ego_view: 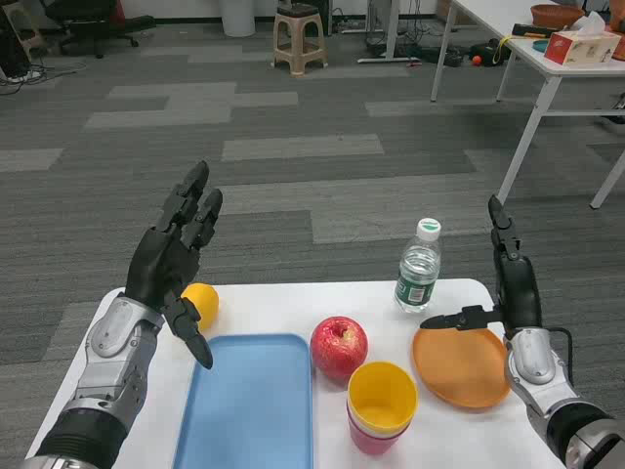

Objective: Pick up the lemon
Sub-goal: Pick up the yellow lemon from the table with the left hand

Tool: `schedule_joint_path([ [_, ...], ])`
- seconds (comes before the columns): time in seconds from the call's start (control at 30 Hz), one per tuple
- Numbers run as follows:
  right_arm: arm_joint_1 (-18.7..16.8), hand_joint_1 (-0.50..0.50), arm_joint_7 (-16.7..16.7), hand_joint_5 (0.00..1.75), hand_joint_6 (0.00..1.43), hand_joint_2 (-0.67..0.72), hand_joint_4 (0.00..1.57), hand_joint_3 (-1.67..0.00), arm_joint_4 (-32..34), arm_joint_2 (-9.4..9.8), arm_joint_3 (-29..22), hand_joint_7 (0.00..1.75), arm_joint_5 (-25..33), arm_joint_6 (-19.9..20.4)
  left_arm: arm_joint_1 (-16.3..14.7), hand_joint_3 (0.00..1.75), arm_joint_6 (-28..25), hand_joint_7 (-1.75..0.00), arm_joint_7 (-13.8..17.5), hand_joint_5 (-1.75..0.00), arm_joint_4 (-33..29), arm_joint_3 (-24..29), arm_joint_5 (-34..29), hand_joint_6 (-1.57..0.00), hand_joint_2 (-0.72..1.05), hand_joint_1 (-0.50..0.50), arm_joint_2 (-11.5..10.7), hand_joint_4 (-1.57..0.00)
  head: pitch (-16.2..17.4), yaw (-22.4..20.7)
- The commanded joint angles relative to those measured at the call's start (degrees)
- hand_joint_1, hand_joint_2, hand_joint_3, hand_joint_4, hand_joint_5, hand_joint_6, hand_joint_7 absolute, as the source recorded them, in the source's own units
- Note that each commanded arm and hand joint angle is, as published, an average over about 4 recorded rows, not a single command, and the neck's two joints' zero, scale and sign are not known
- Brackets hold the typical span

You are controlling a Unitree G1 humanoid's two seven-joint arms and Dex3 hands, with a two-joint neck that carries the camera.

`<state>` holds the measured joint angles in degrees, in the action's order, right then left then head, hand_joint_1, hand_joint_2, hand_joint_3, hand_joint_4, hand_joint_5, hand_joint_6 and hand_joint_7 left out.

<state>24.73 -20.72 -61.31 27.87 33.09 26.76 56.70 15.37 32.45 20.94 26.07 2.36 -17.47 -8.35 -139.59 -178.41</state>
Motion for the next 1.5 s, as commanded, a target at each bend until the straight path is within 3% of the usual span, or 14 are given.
schedule_joint_path([
  [0.03,-1.3,-0.39,-1.7,0.0,0.0,0.03,0.0,-0.08,5.2,-2.99,-5.4,0.0,0.9,0.2,5.3,0.09,14.3,0.0,-7.2,0.0,6.7,-1.7,-3.1,0.0,-0.72,-0.5,1.9,0.0,-5.1,2.2],
  [0.1,-1.3,-0.4,-1.7,0.0,0.0,0.03,0.0,-0.08,5.2,-2.95,-5.4,0.0,0.9,0.2,5.2,0.09,14.2,0.0,-7.2,0.0,6.6,-1.7,-3.1,0.0,-0.72,-0.5,1.9,0.0,-3.1,1.3],
  [0.53,-1.7,-0.4,-1.8,0.0,0.0,0.03,0.0,-0.08,5.8,-2.91,-5.4,0.0,0.9,0.2,4.7,0.09,14.2,0.0,-7.2,0.0,6.3,-1.8,-3.1,0.0,-0.72,-0.5,1.9,0.0,-0.5,0.2],
  [0.7,-1.8,-0.4,-1.8,0.0,0.0,0.03,0.0,-0.08,5.9,-2.91,-5.4,0.0,1.0,0.2,4.5,0.04,14.2,0.0,-7.2,0.0,6.3,-1.8,-3.1,0.0,-0.72,-0.5,1.9,0.0,4.5,-7.4],
  [0.83,-1.9,-0.38,-1.8,0.0,0.0,0.03,0.0,-0.08,5.9,-2.73,-5.4,0.0,1.0,0.2,4.4,0.09,14.1,0.0,-7.1,0.0,6.3,-1.9,-3.1,0.0,-0.72,-0.5,1.8,0.0,8.9,-16.2],
  [0.97,-1.9,-0.42,-1.8,0.0,0.0,0.03,0.0,-0.08,6.0,-2.49,-5.4,0.0,1.0,0.2,4.1,0.09,14.0,0.0,-7.0,0.0,6.3,-2.0,-3.0,0.0,-0.72,-0.5,1.5,0.0,10.3,-19.1],
  [1.27,-2.0,-0.38,-1.8,0.0,0.0,0.03,0.0,-0.08,5.6,-2.11,-5.0,0.0,1.1,0.2,2.1,0.09,11.6,0.0,-5.7,0.0,6.4,-0.6,-2.7,0.0,-0.72,-0.5,-2.0,0.0,11.1,-20.2],
  [1.5,-2.0,-0.42,-1.9,0.0,0.0,0.03,0.0,-0.08,5.7,-1.96,-5.0,0.0,1.1,0.2,-0.3,0.09,9.2,0.0,-3.9,0.0,8.3,2.9,-2.1,0.0,-0.72,-0.5,-6.1,0.0,11.1,-20.3],
])
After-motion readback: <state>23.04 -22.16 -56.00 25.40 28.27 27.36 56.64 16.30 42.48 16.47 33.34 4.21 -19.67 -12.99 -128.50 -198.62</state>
